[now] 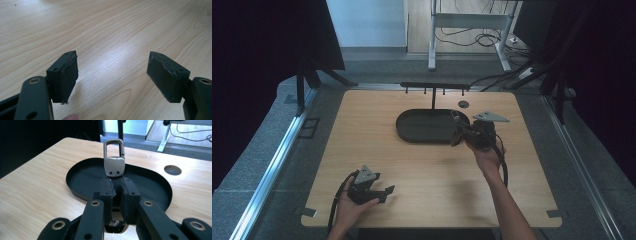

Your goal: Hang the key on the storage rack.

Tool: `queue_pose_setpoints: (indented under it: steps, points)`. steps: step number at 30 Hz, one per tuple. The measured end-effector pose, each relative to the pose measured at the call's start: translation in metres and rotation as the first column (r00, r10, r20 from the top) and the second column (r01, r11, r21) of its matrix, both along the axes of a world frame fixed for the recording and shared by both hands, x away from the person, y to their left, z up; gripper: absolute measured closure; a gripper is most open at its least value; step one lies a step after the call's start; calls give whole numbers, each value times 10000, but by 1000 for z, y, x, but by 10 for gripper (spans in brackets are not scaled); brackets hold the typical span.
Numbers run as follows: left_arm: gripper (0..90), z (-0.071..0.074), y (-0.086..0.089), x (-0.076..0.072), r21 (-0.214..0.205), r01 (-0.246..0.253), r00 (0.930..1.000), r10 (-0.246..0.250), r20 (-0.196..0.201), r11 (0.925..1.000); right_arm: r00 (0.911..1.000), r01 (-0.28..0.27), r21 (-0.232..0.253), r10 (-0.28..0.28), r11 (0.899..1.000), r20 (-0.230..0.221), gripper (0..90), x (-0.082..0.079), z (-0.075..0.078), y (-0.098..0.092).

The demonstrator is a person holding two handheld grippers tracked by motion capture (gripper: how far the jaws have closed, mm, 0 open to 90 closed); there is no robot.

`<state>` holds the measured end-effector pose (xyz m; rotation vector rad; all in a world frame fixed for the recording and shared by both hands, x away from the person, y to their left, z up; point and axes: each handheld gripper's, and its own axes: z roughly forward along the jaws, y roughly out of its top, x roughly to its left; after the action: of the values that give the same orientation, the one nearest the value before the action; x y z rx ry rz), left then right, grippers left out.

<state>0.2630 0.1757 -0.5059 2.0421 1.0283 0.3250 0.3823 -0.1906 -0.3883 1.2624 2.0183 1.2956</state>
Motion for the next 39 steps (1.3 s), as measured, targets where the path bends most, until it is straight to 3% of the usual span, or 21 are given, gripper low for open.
queue_pose_setpoints:
  steps: [22,27,39]
  points:
    - [256,-2,3,1,-70,-92,10000,92,-10,9999,9984,555,56,-555,9984,102,809,24,9,-1]
    - [257,-2,4,1,-107,-120,9999,120,-15,9999,9974,696,-249,-692,9973,180,809,29,7,1]
    - [256,0,6,1,-183,-178,9998,178,-5,9997,9927,1206,-127,-1205,9926,55,809,45,4,-6]
